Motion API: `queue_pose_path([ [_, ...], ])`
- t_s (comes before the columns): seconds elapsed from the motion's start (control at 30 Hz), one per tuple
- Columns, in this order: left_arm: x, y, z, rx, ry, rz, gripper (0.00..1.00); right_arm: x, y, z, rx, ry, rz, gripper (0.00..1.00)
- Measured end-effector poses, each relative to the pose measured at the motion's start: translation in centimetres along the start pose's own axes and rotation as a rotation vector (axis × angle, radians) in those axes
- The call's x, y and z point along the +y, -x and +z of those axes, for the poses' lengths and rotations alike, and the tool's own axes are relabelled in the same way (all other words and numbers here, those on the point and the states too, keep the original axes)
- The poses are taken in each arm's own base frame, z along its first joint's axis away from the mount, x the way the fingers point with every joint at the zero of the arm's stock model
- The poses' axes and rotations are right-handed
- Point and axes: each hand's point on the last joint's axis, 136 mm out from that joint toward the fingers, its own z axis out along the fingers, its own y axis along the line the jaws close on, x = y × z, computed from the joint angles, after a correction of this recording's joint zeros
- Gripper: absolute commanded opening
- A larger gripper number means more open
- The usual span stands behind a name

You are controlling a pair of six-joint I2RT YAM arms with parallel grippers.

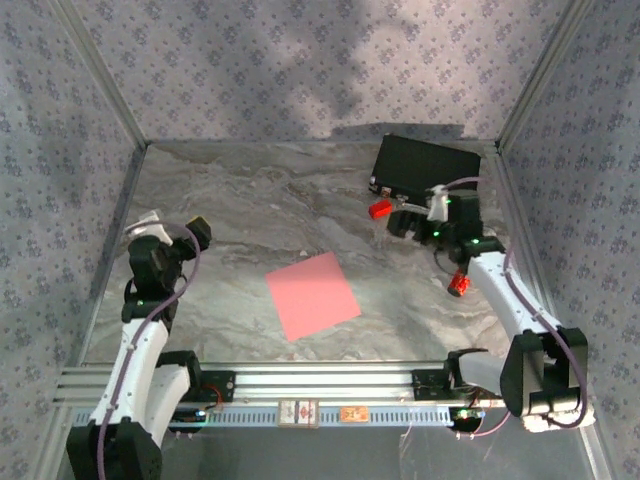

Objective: Fold a paper plane with a square sheet of paper (pick it up from the middle)
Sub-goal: Rotate the square sheet of paper at the center of the table.

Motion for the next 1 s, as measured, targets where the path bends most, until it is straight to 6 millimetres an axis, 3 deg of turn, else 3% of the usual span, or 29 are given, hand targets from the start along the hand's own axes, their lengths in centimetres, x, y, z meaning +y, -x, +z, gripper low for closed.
queue_pose_path([
  [0.13, -0.9, -3.4, 0.5, 0.205, -0.041, -0.066, 1.00, 4.3, -4.8, 1.8, 0.142, 0.059, -0.035, 0.99],
  [0.2, -1.8, -6.1, 0.6, 0.325, -0.062, -0.089, 1.00, 5.8, -6.8, 2.9, 0.193, 0.058, -0.056, 0.98],
  [0.37, -5.1, -12.3, 0.0, 0.591, -0.114, -0.032, 1.00, 8.2, -12.2, 6.0, 0.324, 0.042, -0.090, 0.98],
  [0.47, -5.2, -14.6, -0.3, 0.680, -0.094, -0.022, 1.00, 9.3, -14.6, 7.8, 0.396, 0.028, -0.110, 0.97],
  [0.73, -2.4, -17.7, -0.3, 0.810, 0.053, -0.014, 1.00, 13.6, -15.8, 10.7, 0.442, 0.050, -0.173, 0.93],
  [1.0, -1.0, -15.9, 0.6, 0.762, 0.104, -0.093, 1.00, 12.6, -18.1, 12.3, 0.514, 0.013, -0.115, 0.92],
])
